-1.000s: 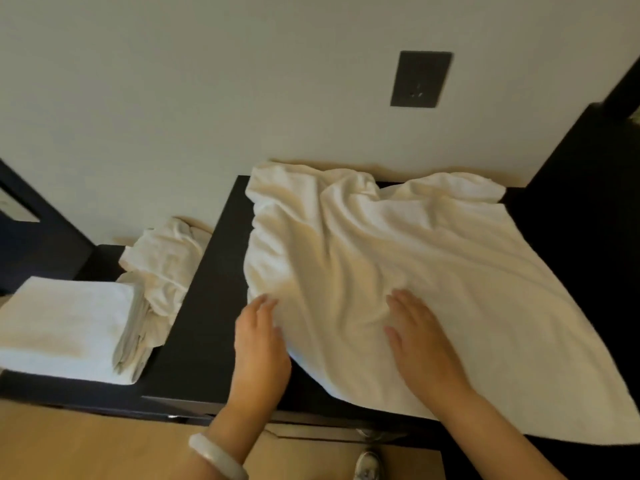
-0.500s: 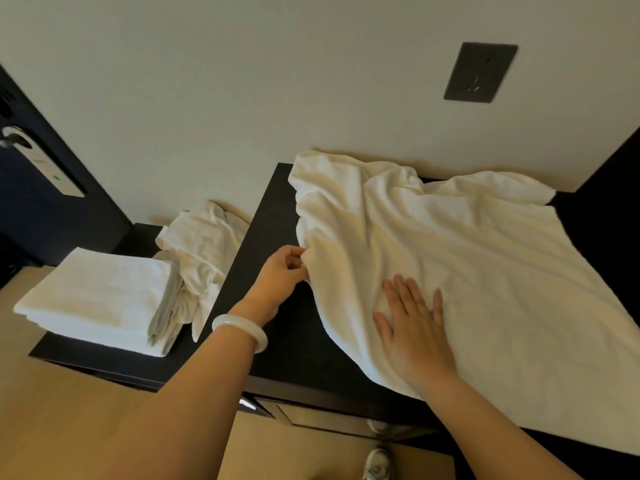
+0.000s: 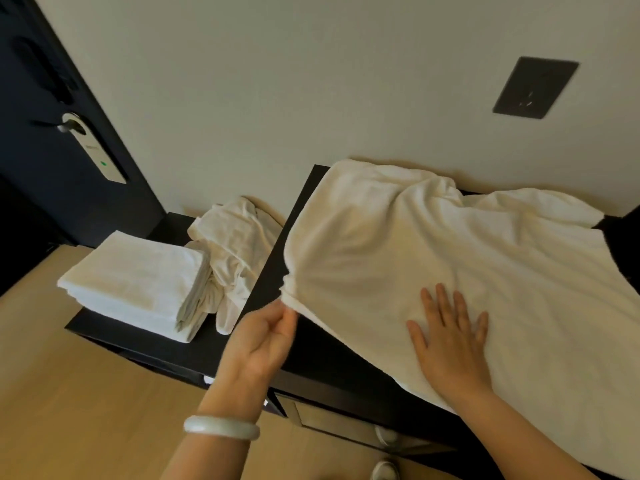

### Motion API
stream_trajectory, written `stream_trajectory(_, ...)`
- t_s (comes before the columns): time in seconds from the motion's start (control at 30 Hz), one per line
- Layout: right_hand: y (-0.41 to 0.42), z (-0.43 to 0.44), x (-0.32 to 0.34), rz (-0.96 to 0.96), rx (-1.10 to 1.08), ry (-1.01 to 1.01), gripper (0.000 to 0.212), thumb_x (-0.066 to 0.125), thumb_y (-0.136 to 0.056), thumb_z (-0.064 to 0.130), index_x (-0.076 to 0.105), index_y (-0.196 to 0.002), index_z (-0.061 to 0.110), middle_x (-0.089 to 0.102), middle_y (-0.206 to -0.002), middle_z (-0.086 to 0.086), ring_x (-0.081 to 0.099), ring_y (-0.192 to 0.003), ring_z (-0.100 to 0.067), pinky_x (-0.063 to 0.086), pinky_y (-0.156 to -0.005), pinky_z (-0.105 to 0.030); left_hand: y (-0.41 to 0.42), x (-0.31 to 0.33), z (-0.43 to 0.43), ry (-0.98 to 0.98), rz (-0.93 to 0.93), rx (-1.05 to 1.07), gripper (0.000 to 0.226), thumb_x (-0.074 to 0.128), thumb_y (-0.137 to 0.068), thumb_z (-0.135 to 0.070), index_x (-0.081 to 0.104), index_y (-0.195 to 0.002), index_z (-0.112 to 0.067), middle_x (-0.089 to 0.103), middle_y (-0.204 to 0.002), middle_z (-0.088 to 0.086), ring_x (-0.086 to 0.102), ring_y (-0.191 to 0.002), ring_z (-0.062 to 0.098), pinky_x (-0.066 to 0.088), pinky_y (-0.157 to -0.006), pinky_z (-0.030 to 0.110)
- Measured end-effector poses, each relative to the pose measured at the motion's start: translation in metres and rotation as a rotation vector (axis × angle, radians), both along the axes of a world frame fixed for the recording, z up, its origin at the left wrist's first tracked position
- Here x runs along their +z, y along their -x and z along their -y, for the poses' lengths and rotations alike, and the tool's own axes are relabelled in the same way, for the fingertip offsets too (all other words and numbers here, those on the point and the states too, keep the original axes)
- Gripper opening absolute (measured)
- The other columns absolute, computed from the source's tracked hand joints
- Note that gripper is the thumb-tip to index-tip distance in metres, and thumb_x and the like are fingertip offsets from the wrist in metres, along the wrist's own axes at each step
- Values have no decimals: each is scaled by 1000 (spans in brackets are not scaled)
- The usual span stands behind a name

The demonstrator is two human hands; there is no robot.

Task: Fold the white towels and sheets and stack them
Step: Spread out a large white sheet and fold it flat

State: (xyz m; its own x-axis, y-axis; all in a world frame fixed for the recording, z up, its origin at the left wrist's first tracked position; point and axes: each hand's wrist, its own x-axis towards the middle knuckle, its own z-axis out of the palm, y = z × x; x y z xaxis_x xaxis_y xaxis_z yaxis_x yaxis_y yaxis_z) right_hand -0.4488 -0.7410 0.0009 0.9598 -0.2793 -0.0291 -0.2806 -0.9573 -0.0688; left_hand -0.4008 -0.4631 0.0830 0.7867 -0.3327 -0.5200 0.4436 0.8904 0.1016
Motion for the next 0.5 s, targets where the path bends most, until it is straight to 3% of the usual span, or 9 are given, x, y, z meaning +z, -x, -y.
stream_trajectory(0.07,0,-1,1,-4,-1,11,79,-10,-86,65,1,-158,32,-7,-166,8,-11,-152,-19,-8,-120,-55,-13,4,16,-243,289,-140,45,52,-80,8,56,-125,3,70,-108,21,72,-95,28,60,-74,34)
stream_trajectory(0.13,-1,-2,3,-15,-6,24,77,-8,-88,64,1,-158,32,-6,-166,7,-10,-152,-20,-6,-120,-56,-33,2,28,-640,563,-212,52,57,-85,9,54,-134,-7,66,-119,15,67,-105,28,57,-82,33)
stream_trajectory(0.23,-1,-3,3,-25,-16,33,70,6,-94,61,2,-158,32,-4,-166,7,-8,-152,-20,-5,-120,-56,-61,-16,38,-1500,600,-323,58,68,-88,-12,46,-141,-23,48,-127,6,56,-112,26,52,-88,31)
stream_trajectory(0.3,-1,-3,3,-35,-12,35,69,9,-95,59,0,-158,32,-6,-166,7,-10,-152,-20,-6,-120,-56,-69,-30,44,-1849,590,-453,67,72,-84,-26,40,-143,-22,37,-132,8,41,-121,28,40,-100,35)
stream_trajectory(0.4,-3,-1,3,-53,6,30,69,6,-95,59,-4,-157,31,-9,-166,6,-13,-152,-20,-9,-120,-54,-72,-44,45,-2059,647,-498,57,66,-88,-28,43,-139,-14,40,-130,12,38,-120,32,35,-101,37)
stream_trajectory(0.5,-3,0,1,-48,13,25,71,0,-93,61,-7,-157,31,-9,-166,5,-13,-152,-20,-11,-119,-53,-70,-26,39,-1888,615,-287,23,46,-96,-10,50,-118,-12,53,-108,8,54,-102,30,47,-81,35)
